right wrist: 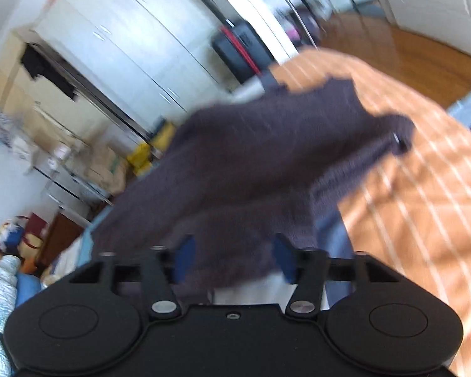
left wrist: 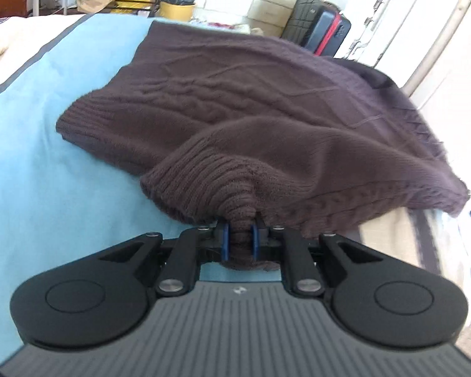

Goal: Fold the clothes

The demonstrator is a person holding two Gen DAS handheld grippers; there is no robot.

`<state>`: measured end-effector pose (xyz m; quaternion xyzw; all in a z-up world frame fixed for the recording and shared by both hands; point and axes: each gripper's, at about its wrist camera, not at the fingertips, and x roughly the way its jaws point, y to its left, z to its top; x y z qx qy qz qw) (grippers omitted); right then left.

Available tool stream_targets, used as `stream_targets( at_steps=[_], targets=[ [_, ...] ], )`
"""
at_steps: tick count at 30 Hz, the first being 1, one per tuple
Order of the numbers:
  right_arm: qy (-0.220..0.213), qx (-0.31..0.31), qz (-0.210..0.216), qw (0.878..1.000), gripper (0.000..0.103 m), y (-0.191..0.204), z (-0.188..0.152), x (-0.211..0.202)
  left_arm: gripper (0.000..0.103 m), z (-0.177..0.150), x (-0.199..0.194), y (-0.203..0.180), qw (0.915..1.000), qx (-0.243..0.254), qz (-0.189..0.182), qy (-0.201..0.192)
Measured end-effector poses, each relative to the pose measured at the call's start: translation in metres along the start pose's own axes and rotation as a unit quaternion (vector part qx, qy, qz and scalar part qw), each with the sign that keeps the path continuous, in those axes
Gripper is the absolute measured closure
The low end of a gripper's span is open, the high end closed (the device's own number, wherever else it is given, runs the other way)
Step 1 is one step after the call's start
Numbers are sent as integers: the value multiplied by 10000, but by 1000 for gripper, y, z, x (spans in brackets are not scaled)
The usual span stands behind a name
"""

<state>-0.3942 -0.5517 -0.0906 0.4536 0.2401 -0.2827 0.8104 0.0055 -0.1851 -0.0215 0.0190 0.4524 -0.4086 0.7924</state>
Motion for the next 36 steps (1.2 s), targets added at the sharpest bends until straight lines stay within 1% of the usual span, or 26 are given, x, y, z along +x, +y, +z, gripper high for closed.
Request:
stream_targets(
  at_steps=[3, 4, 5, 6, 7, 8, 9, 10, 11, 12, 13, 14, 15, 16, 17, 19, 22, 23, 24, 27, 29, 31, 32, 33, 35, 36],
  targets=[
    [375, 510, 129, 9979, 34, -14, -4, 16, 78, 1, 0, 5, 9997, -227, -38, 71],
    [380, 715, 279, 9963, 34, -20, -8, 22, 64, 0, 4, 7, 9995, -272, 67, 157],
    [370, 922, 442, 9941, 34, -26, -11, 29, 55, 0, 12, 9, 9991, -287, 158, 275],
    [489, 1156, 676, 9898, 33, -34, -15, 39, 55, -1, 17, 9, 9991, -262, 189, 290],
    [481, 1341, 861, 9860, 33, -41, -18, 45, 55, -1, 22, 9, 9991, -231, 211, 287],
    [448, 1517, 1037, 9820, 33, -48, -20, 51, 56, -1, 28, 9, 9991, -200, 233, 285],
    [414, 1691, 1212, 9772, 33, -55, -23, 56, 61, -2, 33, 9, 9991, -169, 256, 282],
    [297, 1759, 1254, 9759, 34, -59, -23, 57, 81, -1, 33, 5, 9994, -52, 258, 230],
    [167, 1810, 1275, 9751, 35, -61, -23, 56, 87, -1, 30, 1, 9994, 31, 252, 229],
    [36, 1859, 1295, 9740, 41, -63, -23, 56, 89, -2, 28, -2, 9994, 106, 245, 238],
    [42, 1693, 1209, 9781, 61, -60, -21, 55, 89, -5, 15, -11, 9992, 286, 217, 155],
    [71, 1490, 1106, 9826, 76, -56, -20, 53, 89, -8, 1, -21, 9986, 483, 185, 58],
    [99, 1286, 1003, 9866, 86, -51, -18, 52, 89, -11, -13, -31, 9976, 679, 153, -40],
    [38, 1021, 940, 9903, 87, -45, -16, 43, 89, -14, -27, -40, 9960, 875, 120, -138],
    [-38, 746, 884, 9933, 87, -38, -14, 32, 89, -17, -45, -44, 9963, 815, -79, -273],
    [-204, 296, 805, 9961, 88, -25, -11, 8, 89, -24, -79, -44, 9962, 515, -526, -471],
    [-389, -52, 694, 9968, 89, -14, -11, -35, 89, -38, -115, -39, 9950, 185, -870, -458],
    [-393, -265, 553, 9973, 89, -11, -10, -45, 89, -44, -120, -39, 9959, 147, -826, -350],
    [-387, -495, 394, 9972, 90, -8, -10, -54, 89, -52, -122, -40, 9974, 131, -670, -223],
    [-195, -1075, -120, 9939, 92, -8, -19, -70, 88, -75, -97, -50, 9987, 361, -70, 354],
    [92, -1098, -548, 9924, 93, -23, -28, -59, 87, -88, -74, -54, 9954, 498, 286, 770],
    [303, -1168, -955, 9881, 94, -36, -39, -46, 85, -97, -64, -55, 9919, 591, 495, 1005],
    [359, -1235, -1084, 9858, 94, -41, -46, -40, 84, -99, -64, -55, 9911, 638, 527, 1042],
    [331, -1238, -1047, 9862, 94, -43, -48, -40, 82, -100, -67, -57, 9909, 690, 527, 1028],
    [247, -1221, -920, 9879, 94, -47, -51, -42, 73, -93, -80, -57, 9913, 754, 620, 879],
    [206, -1213, -857, 9887, 93, -49, -53, -43, 72, -89, -86, -57, 9914, 784, 670, 800]
  ],
)
